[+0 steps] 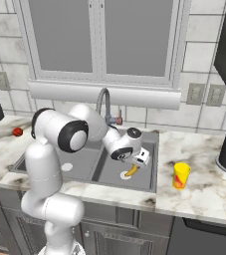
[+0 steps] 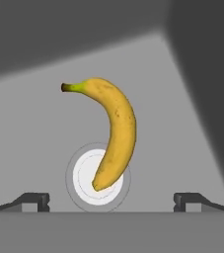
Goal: Remove the banana and apple from the sink. Then move the bowl and cup from the counter to the sink for washing.
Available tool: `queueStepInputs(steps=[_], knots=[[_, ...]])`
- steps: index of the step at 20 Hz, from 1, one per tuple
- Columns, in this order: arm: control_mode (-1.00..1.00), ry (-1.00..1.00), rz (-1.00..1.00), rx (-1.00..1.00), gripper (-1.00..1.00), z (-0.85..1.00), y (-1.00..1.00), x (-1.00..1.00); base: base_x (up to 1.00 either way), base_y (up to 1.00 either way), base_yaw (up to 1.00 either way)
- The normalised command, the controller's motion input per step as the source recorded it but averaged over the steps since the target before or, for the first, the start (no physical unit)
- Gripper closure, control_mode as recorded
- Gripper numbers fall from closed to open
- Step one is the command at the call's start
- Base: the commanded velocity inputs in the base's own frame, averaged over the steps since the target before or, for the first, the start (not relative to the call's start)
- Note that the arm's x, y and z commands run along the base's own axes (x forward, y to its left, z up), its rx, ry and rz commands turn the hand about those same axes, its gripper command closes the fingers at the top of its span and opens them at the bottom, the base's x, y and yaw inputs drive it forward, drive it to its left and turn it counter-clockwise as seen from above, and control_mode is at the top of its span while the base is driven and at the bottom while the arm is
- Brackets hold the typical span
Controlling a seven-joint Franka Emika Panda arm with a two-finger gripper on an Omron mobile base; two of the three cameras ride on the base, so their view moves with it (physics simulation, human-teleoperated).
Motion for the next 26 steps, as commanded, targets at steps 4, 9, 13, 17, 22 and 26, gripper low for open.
queueStepInputs(steps=[4, 9, 13, 17, 22, 26], knots=[[-1.00, 0.00, 0.00, 0.00, -1.00, -0.16, -0.02, 0.04, 0.00, 0.00, 0.00], [-1.00, 0.00, 0.00, 0.00, -1.00, -0.16, -0.01, 0.06, 0.00, 0.00, 0.00], [-1.00, 0.00, 0.00, 0.00, -1.00, -0.11, -0.03, 0.09, 0.00, 0.00, 0.00], [-1.00, 0.00, 0.00, 0.00, -1.00, -0.10, -0.03, 0.10, 0.00, 0.00, 0.00], [-1.00, 0.00, 0.00, 0.00, -1.00, -0.11, -0.02, 0.10, 0.00, 0.00, 0.00], [-1.00, 0.00, 0.00, 0.00, -1.00, -0.13, -0.01, 0.10, 0.00, 0.00, 0.00]])
